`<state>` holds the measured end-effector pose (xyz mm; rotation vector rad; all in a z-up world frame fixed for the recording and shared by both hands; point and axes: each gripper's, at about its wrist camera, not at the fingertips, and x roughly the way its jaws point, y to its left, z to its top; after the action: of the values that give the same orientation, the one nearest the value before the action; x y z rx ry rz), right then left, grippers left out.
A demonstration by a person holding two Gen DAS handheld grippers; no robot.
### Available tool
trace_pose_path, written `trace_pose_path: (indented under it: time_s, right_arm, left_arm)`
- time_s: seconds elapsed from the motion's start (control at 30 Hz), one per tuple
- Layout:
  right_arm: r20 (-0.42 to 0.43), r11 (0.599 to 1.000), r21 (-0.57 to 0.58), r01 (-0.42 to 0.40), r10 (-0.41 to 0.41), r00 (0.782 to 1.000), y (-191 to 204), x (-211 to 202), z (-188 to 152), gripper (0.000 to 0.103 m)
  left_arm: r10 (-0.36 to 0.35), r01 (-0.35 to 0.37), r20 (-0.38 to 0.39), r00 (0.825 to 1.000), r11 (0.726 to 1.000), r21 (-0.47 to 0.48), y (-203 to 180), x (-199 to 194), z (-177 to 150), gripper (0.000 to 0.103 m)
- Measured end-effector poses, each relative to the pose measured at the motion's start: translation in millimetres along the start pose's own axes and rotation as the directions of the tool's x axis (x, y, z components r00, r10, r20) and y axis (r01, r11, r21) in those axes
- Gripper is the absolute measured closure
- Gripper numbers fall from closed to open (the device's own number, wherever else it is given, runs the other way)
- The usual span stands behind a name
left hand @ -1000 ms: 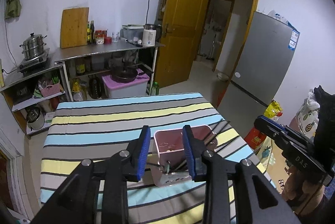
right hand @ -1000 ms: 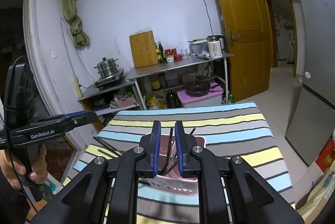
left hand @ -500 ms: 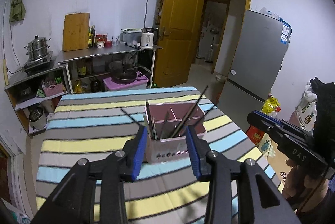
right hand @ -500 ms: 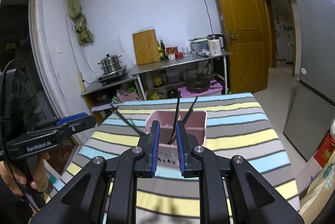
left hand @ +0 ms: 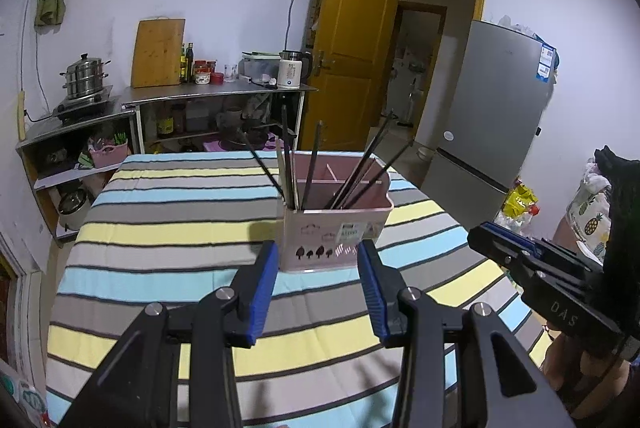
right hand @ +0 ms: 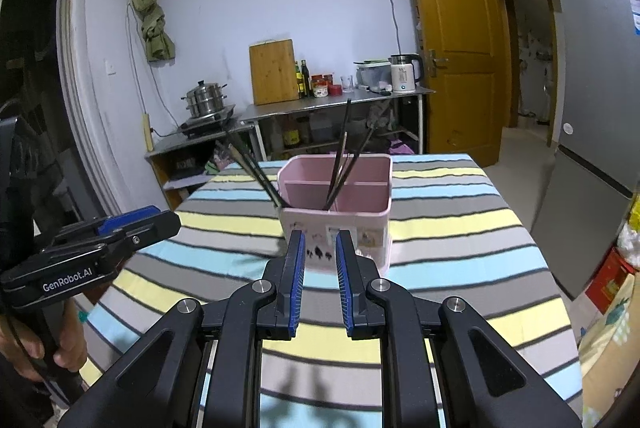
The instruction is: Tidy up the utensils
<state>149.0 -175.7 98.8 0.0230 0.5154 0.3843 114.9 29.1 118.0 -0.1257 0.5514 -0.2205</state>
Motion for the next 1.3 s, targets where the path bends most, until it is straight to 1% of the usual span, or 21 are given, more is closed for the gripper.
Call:
trace_pose_path:
  time_s: [0.23, 0.43, 0.57, 0.9, 1.3]
  right_arm:
    - [0.007, 0.999, -0.028, 0.023, -0.023, 1.0, 6.0, -2.9, -22.4, 0.087]
    - [0.0, 0.998, -0.056, 0.041, -0.041, 0.999, 10.8, -3.1, -39.2, 0.087]
    - [-0.003, 0.998, -0.05, 0.042, -0.042, 0.999, 10.9, -3.1, -44.1, 0.087]
    - [-0.008, 0.998, -0.04, 0.05, -0.051, 0.999, 8.4, -3.7, -52.5, 0.087]
    - [-0.01, 0.998, -0.043, 0.049, -0.049, 0.999, 11.3, -2.2, -51.5, 0.087]
  left_arm:
    - [0.001, -0.001, 0.011, 1.0, 1.0, 0.0, -0.7, -0.1, -21.7, 0.06]
    - [-0.001, 0.001, -0.01, 1.0, 1.0, -0.022, 1.1, 6.2, -42.8, 0.06]
    - [0.008, -0.008, -0.017, 1.0, 1.0, -0.01, -1.4, 7.6, -51.5, 0.06]
    - [0.02, -0.02, -0.011, 1.0, 1.0, -0.009, -0.4, 11.5, -62.3, 0.06]
    - [0.032, -0.032, -0.013, 0.999, 0.999, -0.017, 0.9, 13.4, -66.9, 0.06]
